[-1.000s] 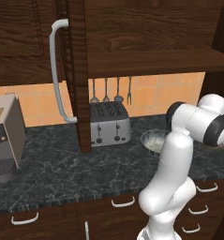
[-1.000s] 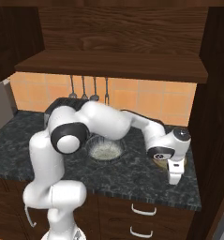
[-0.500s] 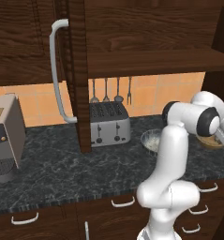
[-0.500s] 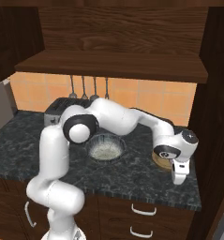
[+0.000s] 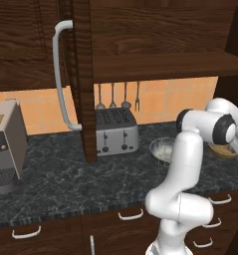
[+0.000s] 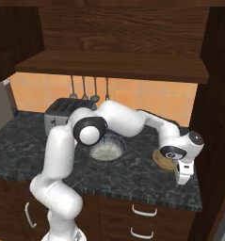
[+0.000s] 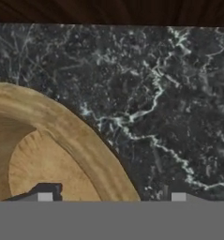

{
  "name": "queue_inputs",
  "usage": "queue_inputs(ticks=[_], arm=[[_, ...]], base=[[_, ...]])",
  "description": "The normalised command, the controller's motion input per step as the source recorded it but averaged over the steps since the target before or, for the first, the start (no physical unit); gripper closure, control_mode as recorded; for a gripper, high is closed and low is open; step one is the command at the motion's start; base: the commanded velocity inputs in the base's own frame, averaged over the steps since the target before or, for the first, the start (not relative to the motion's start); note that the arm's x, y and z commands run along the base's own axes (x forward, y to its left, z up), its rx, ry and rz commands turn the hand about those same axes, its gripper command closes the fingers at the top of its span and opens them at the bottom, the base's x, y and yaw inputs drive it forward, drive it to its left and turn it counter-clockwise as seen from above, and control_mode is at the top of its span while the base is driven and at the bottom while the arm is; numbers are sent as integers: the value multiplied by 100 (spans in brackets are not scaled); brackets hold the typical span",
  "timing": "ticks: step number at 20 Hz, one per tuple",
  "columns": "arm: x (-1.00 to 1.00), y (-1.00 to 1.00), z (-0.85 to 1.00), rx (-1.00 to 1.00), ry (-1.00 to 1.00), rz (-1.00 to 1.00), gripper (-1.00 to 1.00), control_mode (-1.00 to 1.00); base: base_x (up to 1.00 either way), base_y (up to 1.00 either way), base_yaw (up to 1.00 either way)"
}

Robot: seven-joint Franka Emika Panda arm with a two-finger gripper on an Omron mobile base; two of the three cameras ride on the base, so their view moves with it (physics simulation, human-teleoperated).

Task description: Pick up the bowls on the counter and stack them on top of one another in the open cabinet. Place the smaller bowl on top of the larger bowl.

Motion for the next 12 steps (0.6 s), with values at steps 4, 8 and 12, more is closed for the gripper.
queue_inputs(ticks=[4,8,12], arm=[[0,0,0,0,0,0,100,-100],[0,0,7,0,0,0,100,-100],[0,16,13,0,-5,0,100,-100]], base=[[0,0,0],[0,0,0],[0,0,0]])
